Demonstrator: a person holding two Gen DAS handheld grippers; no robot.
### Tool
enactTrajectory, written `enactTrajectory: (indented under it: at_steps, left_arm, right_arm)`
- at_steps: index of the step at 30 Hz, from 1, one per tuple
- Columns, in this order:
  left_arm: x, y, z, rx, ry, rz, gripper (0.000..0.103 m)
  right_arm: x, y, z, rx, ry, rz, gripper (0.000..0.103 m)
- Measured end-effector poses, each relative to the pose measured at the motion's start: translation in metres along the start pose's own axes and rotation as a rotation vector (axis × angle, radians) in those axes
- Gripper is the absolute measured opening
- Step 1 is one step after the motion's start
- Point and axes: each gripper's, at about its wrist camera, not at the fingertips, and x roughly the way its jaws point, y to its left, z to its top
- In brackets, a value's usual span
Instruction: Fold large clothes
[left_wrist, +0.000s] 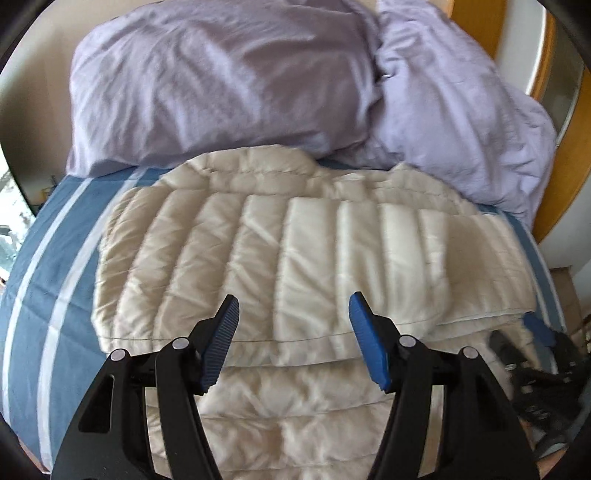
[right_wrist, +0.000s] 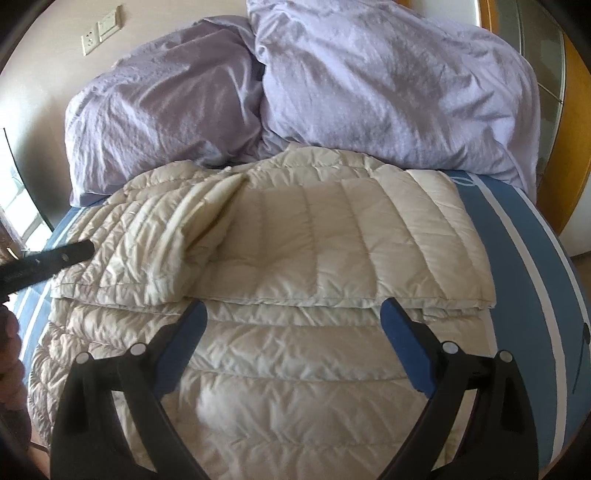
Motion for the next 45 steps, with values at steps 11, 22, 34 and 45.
enactTrajectory:
  at_steps: [11, 22, 34, 45]
  left_arm:
    - [-0.003, 0.051, -0.028, 0.025, 0.017, 0.108, 0.063]
    - [-0.031, 0.101, -0.075, -0.019, 0.03, 0.148, 0.065]
    - [-0.074, 0.142, -0.154, -0.093, 0.039, 0.093, 0.065]
    - [-0.094, 0.149, -0.194, -0.102, 0.025, 0.027, 0.065]
  right_arm:
    - [0.005, 0.008, -0.01, -0.017, 0.029, 0.003, 0.094]
    - [-0.025, -0.042, -0.042, 0.037, 0.063, -0.054, 0.094]
    - [-0.077, -0.108, -0.101, 0.12, 0.092, -0.149, 0.094]
    - [-0.097, -0.14, -0.139, 0.21, 0.113, -0.119, 0.094]
